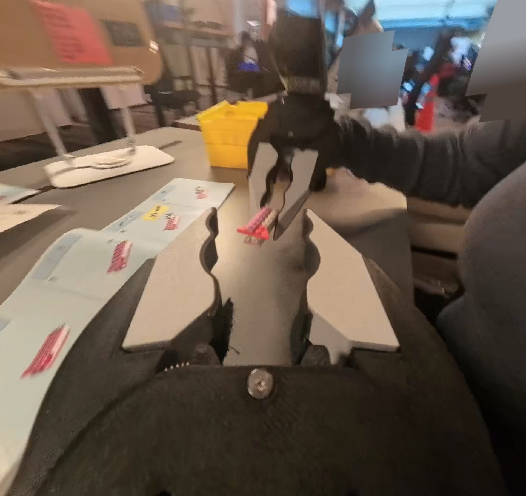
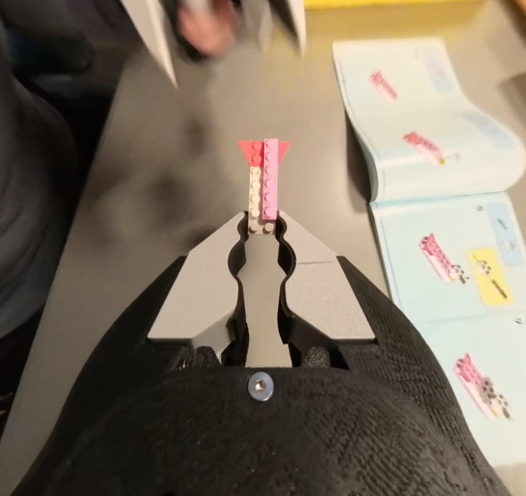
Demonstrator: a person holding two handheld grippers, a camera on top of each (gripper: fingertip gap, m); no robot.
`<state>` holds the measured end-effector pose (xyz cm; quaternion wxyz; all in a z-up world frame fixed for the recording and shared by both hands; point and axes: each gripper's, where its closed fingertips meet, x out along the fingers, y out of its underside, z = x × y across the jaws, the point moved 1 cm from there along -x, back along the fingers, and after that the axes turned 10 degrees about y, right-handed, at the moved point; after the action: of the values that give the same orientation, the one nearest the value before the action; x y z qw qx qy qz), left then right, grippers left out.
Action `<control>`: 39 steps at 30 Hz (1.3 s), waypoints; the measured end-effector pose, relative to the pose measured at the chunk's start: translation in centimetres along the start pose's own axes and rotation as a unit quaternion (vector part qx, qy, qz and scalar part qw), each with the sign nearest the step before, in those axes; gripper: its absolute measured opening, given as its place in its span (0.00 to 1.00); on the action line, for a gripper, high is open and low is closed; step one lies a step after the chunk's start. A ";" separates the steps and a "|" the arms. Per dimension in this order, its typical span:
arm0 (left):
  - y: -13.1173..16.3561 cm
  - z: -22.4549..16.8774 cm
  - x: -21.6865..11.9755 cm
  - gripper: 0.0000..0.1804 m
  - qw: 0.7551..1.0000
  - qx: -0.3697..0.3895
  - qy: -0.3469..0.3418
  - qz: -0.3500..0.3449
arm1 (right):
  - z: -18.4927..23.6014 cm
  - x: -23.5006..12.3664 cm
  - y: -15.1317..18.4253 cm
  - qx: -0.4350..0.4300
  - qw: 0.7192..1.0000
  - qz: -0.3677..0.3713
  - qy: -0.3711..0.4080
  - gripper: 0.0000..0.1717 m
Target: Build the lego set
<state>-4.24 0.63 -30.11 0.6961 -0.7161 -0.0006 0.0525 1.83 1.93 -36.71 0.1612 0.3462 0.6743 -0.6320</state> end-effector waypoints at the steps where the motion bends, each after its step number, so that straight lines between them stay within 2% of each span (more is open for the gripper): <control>1: -0.9 -0.3 -1.3 0.32 0.999 -0.009 -0.027 -0.017 | 0.3 0.4 0.0 -0.001 1.000 0.006 -0.005 0.09; 3: -2.5 -0.6 -4.5 0.32 0.996 -0.010 -0.087 -0.031 | 0.4 1.1 0.7 -0.009 0.999 0.038 0.001 0.09; 6: -4.4 0.7 -11.3 0.30 0.979 -0.022 -0.199 -0.036 | 0.3 1.9 2.3 -0.033 0.995 0.094 0.017 0.09; 9: -4.9 2.6 -18.8 0.30 0.950 -0.070 -0.301 -0.045 | 0.7 2.3 2.4 -0.024 0.995 0.094 0.003 0.09; 12: -4.0 4.3 -25.5 0.30 0.904 -0.131 -0.403 -0.055 | 0.7 2.3 2.5 -0.008 0.996 0.091 0.000 0.09; 15: -3.4 4.5 -29.8 0.29 0.872 -0.151 -0.459 -0.083 | 0.5 2.1 2.6 -0.001 0.996 0.085 0.001 0.27; 17: -2.9 4.6 -31.5 0.29 0.860 -0.153 -0.480 -0.086 | -0.2 1.7 2.4 0.003 0.998 0.055 0.018 0.34; 19: -2.2 4.8 -32.8 0.29 0.849 -0.151 -0.503 -0.067 | -2.0 1.0 1.1 0.019 0.998 -0.014 0.066 0.36; 20: -2.0 4.9 -33.4 0.29 0.844 -0.148 -0.513 -0.055 | -4.2 0.5 0.1 0.027 0.988 -0.069 0.133 0.45; 21: -1.8 5.1 -33.9 0.29 0.839 -0.144 -0.522 -0.045 | -6.6 -0.6 -0.9 0.033 0.968 -0.130 0.213 0.50; 23: -1.9 5.5 -34.5 0.29 0.835 -0.134 -0.533 -0.030 | -9.5 -3.6 -2.4 0.033 0.907 -0.250 0.336 0.50; 25: -2.3 6.1 -34.7 0.28 0.838 -0.122 -0.532 -0.012 | -10.6 -6.3 -2.9 0.028 0.845 -0.331 0.419 0.47; 27: -2.6 6.9 -34.1 0.23 0.850 -0.114 -0.513 0.016 | -11.2 -7.5 -2.5 0.017 0.817 -0.337 0.468 0.44; 30: -2.3 8.2 -32.1 0.19 0.879 -0.130 -0.451 0.085 | -11.7 -7.8 -2.2 -0.006 0.801 -0.312 0.511 0.43; 31: -1.9 8.7 -31.6 0.19 0.882 -0.142 -0.435 0.114 | -11.8 -7.7 -2.1 -0.018 0.798 -0.302 0.522 0.42; 35: 0.2 11.0 -29.7 0.18 0.884 -0.164 -0.372 0.232 | -11.7 -7.1 -2.0 -0.042 0.800 -0.282 0.529 0.39; 39: 1.7 13.4 -28.8 0.18 0.866 -0.148 -0.346 0.328 | -11.9 -7.1 -1.8 -0.036 0.801 -0.278 0.528 0.38</control>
<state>-34.03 11.79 -29.98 0.4796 -0.7052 -0.0143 0.5220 8.29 11.56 -28.97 -0.3906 0.4181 0.7443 -0.3443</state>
